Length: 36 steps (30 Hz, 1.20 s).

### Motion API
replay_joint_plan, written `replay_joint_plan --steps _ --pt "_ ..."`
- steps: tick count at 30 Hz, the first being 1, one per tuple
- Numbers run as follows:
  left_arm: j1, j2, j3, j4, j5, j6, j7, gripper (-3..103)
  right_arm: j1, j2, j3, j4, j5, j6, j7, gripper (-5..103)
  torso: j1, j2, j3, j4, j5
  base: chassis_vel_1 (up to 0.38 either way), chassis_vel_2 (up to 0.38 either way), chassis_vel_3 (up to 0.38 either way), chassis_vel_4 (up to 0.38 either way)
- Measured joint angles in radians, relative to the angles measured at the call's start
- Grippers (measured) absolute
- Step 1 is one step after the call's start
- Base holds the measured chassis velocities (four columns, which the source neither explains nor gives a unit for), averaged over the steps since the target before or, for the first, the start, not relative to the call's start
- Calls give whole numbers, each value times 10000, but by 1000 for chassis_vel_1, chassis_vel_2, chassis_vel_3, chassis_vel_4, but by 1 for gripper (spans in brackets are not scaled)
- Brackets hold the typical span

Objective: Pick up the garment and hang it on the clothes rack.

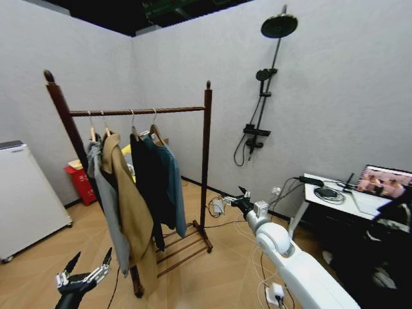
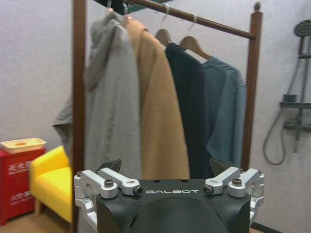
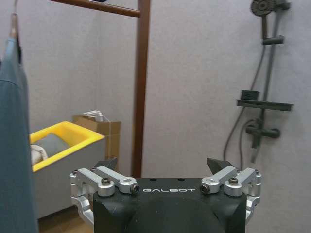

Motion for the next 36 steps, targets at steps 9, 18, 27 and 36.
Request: replay_joint_plan --steps 9,18,27,36 --pt "0 0 0 0 0 0 0 100 -42 49 -21 -87 -66 -1 -75 100 1 0 1 2 4 -83 -185 -174 -72" --pt "0 0 0 0 0 0 0 100 -145 86 -6 -98 -125 19 -133 100 0 0 1 1 3 -39 -141 -137 -38" --pt "0 0 0 0 0 0 0 100 -199 115 -9 -138 -181 57 -198 100 0 0 1 0 2 39 -36 -40 41" --pt "0 0 0 -1 0 1 0 100 -206 145 -17 -188 -252 89 -264 100 1 0 1 4 3 40 -62 -75 40"
